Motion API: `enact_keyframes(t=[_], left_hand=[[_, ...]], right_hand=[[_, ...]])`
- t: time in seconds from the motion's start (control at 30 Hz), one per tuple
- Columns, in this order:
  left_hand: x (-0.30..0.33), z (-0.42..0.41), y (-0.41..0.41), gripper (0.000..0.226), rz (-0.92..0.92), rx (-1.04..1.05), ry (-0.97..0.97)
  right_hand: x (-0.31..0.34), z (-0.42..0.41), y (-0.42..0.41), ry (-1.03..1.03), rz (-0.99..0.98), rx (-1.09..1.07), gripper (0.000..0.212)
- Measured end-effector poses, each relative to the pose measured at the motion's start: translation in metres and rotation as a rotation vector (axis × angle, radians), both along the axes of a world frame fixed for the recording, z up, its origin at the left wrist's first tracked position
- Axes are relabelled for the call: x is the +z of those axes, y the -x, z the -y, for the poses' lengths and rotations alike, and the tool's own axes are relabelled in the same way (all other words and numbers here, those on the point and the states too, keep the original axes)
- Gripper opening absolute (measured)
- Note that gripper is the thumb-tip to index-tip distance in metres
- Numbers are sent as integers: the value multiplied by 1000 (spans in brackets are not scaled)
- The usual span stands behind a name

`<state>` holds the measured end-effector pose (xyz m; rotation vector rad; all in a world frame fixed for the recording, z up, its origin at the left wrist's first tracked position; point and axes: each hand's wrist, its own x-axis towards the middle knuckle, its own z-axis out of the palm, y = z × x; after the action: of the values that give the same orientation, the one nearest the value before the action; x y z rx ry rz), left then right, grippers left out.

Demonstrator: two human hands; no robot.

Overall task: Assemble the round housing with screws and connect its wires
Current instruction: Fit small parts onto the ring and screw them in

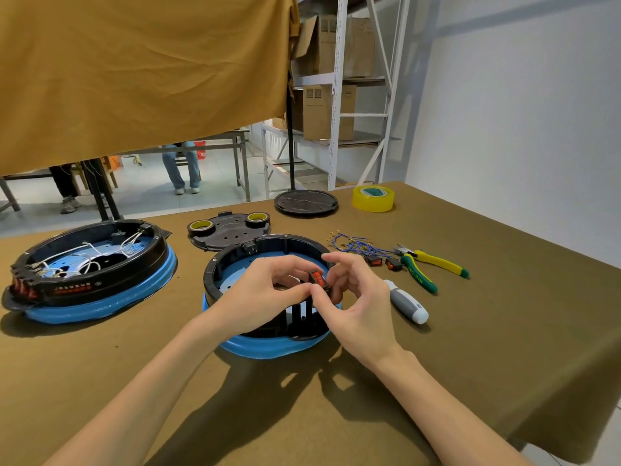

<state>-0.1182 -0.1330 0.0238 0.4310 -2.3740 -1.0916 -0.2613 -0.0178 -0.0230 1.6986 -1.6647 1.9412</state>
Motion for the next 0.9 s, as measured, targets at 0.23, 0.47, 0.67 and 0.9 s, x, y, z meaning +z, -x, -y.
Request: enact_keyframes(t=[0.23, 0.47, 0.67, 0.9], left_hand=[[-3, 1, -2, 19, -24, -8, 11], [-9, -2, 0, 20, -225, 111, 0], [-22, -11, 3, 20, -310, 176, 80], [-24, -6, 2, 31, -211, 183, 206]], right_hand=[[1, -1, -1, 5, 15, 27, 43], [4, -3, -2, -44, 34, 16, 49], [7, -1, -7, -124, 201, 98, 29], [7, -4, -2, -64, 81, -30, 36]])
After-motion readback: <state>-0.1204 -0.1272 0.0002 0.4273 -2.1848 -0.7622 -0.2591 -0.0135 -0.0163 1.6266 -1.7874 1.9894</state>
